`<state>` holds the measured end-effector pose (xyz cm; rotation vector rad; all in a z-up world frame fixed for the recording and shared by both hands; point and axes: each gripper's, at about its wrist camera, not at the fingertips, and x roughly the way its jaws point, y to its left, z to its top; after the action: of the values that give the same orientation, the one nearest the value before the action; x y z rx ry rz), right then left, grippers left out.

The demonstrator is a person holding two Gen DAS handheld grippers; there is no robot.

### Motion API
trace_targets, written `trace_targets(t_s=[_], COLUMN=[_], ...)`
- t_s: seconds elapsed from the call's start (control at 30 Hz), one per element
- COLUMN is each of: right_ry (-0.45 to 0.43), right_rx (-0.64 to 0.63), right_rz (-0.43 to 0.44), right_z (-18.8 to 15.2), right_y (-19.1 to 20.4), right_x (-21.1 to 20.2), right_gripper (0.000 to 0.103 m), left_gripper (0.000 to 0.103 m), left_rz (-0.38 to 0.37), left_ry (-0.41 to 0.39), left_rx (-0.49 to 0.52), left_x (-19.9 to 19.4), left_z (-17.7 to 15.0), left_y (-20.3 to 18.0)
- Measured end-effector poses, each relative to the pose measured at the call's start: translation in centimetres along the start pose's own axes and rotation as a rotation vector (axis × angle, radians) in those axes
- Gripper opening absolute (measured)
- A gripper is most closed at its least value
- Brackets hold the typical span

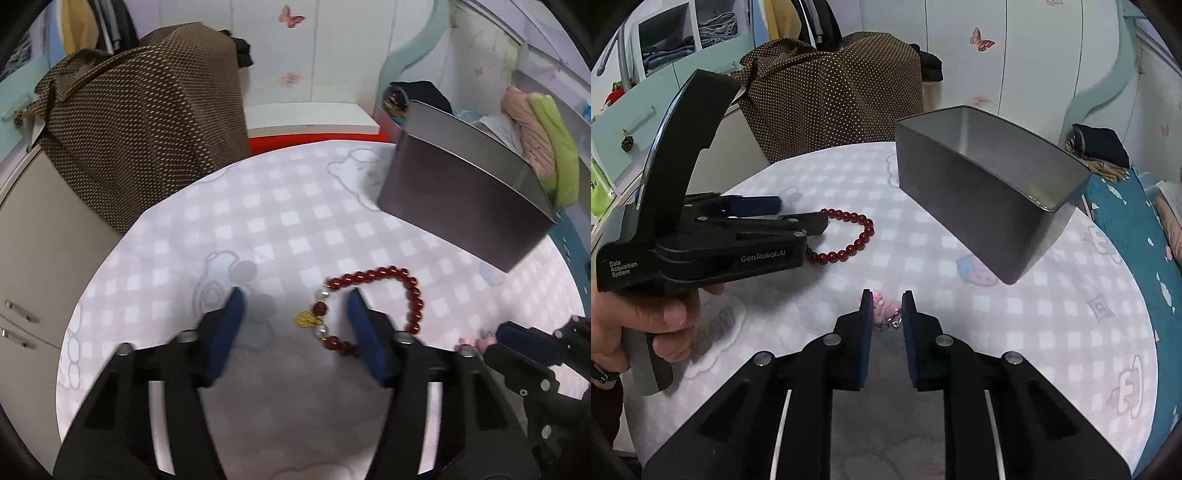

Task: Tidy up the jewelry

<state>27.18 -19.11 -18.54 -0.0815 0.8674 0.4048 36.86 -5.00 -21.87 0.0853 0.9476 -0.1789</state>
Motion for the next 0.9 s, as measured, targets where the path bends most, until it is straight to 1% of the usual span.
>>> trace_targets(t_s=[0.03,0.07,0.1,0.13,0.2,0.27,0.37,0.5,0.67,0.77,0.83,0.87,0.9], right_ry=[0.0,0.0,-0.001,0.001,0.005,0.013,0.021,0.033,0.043,0.05,0.05,0.05,0.049], right_rx=[-0.001,-0.002,-0.003,-0.005,-0.011,-0.011,-0.005,-0.004,-0.009,-0.035,-0.066,-0.086,-0.103], right_rz=[-0.001,-0.001,-0.001,-0.001,-0.007,-0.01,-0.017,-0.022,-0.015,-0.005,-0.009,-0.023,-0.036], right_z=[0.0,-0.1,-0.1,-0.1,-0.2,-0.3,-0.4,-0.4,-0.5,-0.4,-0.3,-0.3,-0.3], right_y=[0.0,0.1,0.2,0.2,0.4,0.4,0.4,0.3,0.4,0.9,1.4,1.7,1.9], right_x=[0.0,-0.1,-0.2,-0.2,-0.2,0.0,0.1,0.4,0.8,1.3,1.4,1.5,1.6], right_gripper=[0.014,0.014,0.014,0.014,0.014,0.014,0.015,0.023,0.024,0.026,0.023,0.02,0.02], left_gripper=[0.034,0.017,0.013,0.012,0.008,0.008,0.008,0.008,0.008,0.008,0.008,0.008,0.008], left_rz=[-0.01,-0.021,-0.042,-0.055,-0.073,-0.086,-0.083,-0.082,-0.081,-0.082,-0.083,-0.082,-0.082], left_ry=[0.002,0.005,0.011,0.012,0.011,0.004,-0.012,-0.034,-0.05,-0.06,-0.069,-0.073,-0.076], left_rx=[0.011,0.018,0.021,0.02,0.024,0.017,0.009,-0.008,-0.017,-0.022,-0.025,-0.026,-0.027], left_x=[-0.1,-0.2,-0.4,-0.6,-1.0,-1.6,-2.5,-4.0,-5.1,-5.9,-6.4,-6.6,-6.8], left_z=[0.0,0.0,-0.1,-0.2,-0.6,-1.2,-1.9,-2.5,-2.9,-3.0,-3.0,-3.0,-3.0], left_y=[-0.2,-0.3,-0.3,-0.4,-0.3,0.0,0.6,1.5,2.0,2.2,2.4,2.5,2.5])
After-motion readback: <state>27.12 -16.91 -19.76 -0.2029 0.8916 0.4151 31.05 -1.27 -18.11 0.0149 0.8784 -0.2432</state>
